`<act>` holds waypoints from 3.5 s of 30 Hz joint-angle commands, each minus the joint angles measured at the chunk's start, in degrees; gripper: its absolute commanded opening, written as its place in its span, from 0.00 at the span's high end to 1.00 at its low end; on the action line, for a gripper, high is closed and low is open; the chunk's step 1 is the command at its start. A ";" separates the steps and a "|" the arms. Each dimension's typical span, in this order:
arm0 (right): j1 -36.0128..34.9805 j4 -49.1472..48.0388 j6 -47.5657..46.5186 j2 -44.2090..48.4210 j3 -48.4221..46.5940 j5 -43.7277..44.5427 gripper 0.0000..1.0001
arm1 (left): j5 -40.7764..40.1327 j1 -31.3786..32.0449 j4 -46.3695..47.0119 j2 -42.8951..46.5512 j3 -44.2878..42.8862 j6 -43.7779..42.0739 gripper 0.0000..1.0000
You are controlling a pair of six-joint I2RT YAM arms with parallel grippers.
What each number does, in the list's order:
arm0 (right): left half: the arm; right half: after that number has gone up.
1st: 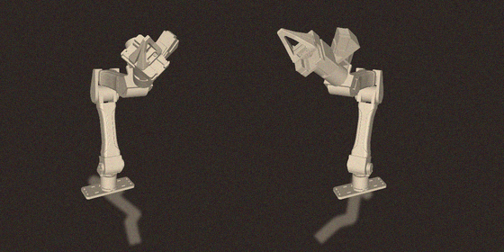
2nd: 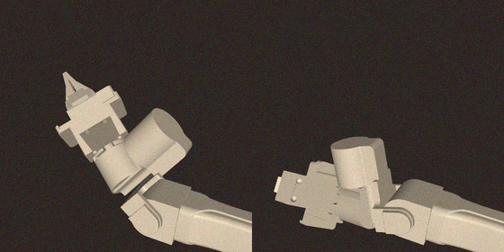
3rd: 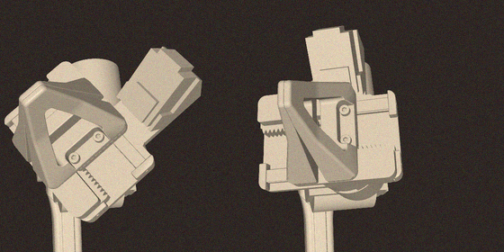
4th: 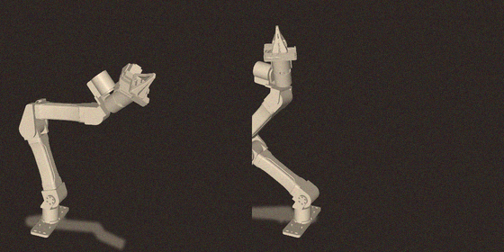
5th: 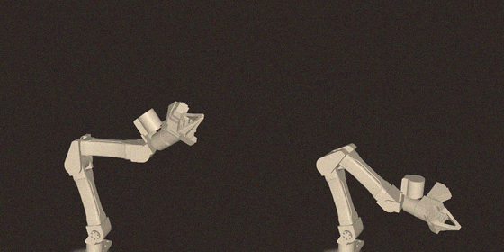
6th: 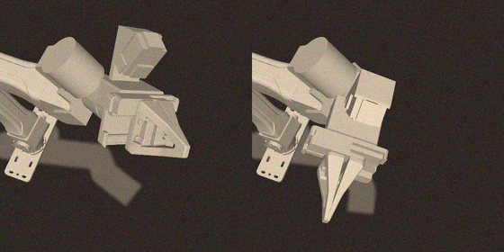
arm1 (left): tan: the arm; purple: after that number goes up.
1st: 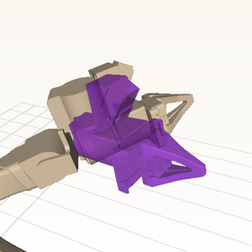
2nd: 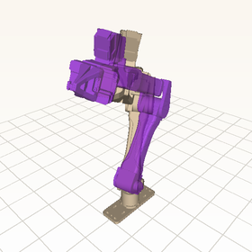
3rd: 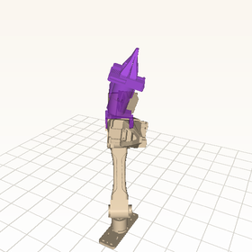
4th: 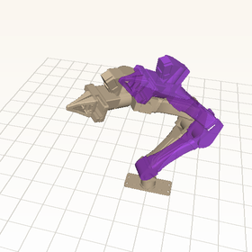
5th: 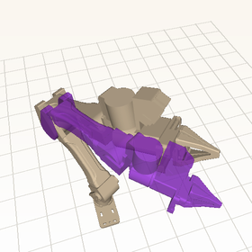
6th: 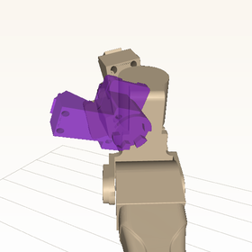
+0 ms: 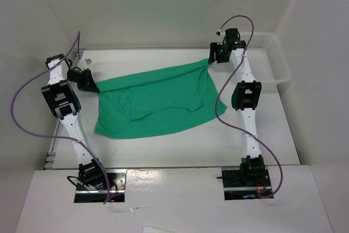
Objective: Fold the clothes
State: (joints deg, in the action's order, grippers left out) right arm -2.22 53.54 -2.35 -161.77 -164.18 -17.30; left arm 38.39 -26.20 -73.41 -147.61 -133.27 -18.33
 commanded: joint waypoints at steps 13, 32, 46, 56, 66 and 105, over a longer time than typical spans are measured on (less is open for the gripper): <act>0.28 0.60 -2.13 -1.18 -3.25 -10.82 0.35 | 1.07 0.27 -0.95 3.91 1.79 -2.24 0.84; 0.28 1.13 -3.19 -2.76 -3.25 -10.30 0.36 | 1.07 0.27 -0.95 3.91 1.79 -2.24 0.84; 0.28 0.60 -3.71 -3.28 -4.31 -11.44 0.60 | 1.07 0.27 -0.95 3.91 2.32 -2.77 0.84; 0.28 0.60 -4.24 -3.28 -4.84 -11.44 0.80 | 1.07 0.27 -0.95 3.91 2.84 -2.77 0.84; 0.28 0.60 -4.24 -0.39 -4.84 -10.92 0.99 | 1.60 0.27 -0.95 4.96 2.32 -2.77 0.89; 3.10 -3.09 -5.30 19.03 8.52 -3.00 1.00 | 6.96 3.26 -0.95 5.83 -16.14 0.40 1.00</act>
State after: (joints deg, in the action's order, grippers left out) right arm 0.51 53.30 -6.96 -149.60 -155.87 -21.52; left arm 43.35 -22.57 -73.93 -143.57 -147.79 -17.78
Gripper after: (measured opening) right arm 0.101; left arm 0.009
